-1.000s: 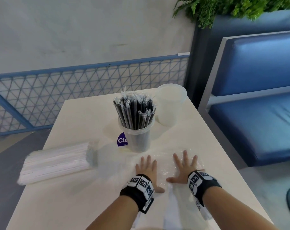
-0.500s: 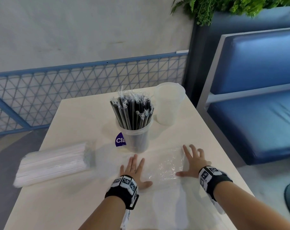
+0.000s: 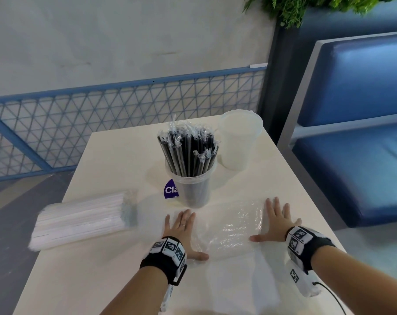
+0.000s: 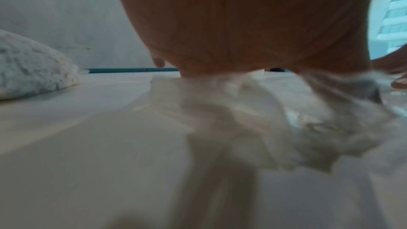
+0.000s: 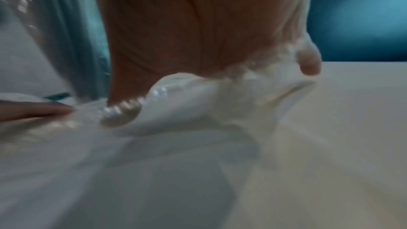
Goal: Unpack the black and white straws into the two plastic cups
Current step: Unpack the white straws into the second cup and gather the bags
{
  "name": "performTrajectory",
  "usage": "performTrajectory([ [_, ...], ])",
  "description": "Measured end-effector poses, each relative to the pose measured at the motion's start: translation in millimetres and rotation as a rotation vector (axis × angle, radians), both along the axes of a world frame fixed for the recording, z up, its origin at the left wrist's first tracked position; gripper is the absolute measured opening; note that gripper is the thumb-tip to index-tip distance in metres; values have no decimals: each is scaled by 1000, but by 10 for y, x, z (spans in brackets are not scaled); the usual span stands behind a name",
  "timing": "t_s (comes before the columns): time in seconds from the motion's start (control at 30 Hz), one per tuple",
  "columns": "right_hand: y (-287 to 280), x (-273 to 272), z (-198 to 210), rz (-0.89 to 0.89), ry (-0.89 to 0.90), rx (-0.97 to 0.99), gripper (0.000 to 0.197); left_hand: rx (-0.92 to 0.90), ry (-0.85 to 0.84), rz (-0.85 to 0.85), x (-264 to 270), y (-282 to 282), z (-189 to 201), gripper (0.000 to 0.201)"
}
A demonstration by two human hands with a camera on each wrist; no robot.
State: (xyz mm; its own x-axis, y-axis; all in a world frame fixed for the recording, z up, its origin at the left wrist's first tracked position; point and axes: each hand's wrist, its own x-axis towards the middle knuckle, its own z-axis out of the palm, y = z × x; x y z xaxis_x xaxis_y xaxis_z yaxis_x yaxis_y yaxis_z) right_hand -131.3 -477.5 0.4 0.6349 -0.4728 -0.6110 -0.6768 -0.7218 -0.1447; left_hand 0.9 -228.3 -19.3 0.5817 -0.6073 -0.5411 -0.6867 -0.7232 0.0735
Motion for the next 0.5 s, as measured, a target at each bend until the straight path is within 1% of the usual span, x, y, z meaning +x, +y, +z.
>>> performTrajectory([
  [0.03,19,18,81,16,-41,-23,132,-59,-40,3,21,2,72,117],
  [0.07,36,42,190,35,-121,-39,128,-167,-84,28,55,13,147,103],
  [0.1,58,69,337,57,-226,-28,123,-307,-126,76,81,33,245,84],
  [0.13,84,97,500,80,-339,9,119,-459,-159,153,109,55,340,66],
  [0.17,116,131,671,100,-441,65,117,-608,-181,248,136,70,434,57],
  [0.2,148,174,826,117,-524,124,114,-746,-171,353,181,82,512,56],
  [0.23,183,228,957,134,-583,173,113,-875,-124,455,236,83,605,62],
  [0.27,217,297,1054,150,-623,204,113,-988,-51,540,312,81,689,73],
  [0.3,252,382,1123,168,-648,221,114,-1063,39,595,403,71,777,89],
  [0.33,288,480,1168,183,-663,234,116,-1113,116,605,500,58,867,108],
  [0.37,326,589,1200,197,-681,249,118,-1132,172,579,602,34,955,122],
  [0.4,365,712,1205,207,-705,269,120,-1125,204,532,695,2,1050,129],
  [0.43,410,833,1211,219,-736,299,121,-1109,234,469,785,-36,1140,128],
  [0.5,489,1056,1208,245,-813,375,123,-1048,286,373,920,-115,1298,115],
])
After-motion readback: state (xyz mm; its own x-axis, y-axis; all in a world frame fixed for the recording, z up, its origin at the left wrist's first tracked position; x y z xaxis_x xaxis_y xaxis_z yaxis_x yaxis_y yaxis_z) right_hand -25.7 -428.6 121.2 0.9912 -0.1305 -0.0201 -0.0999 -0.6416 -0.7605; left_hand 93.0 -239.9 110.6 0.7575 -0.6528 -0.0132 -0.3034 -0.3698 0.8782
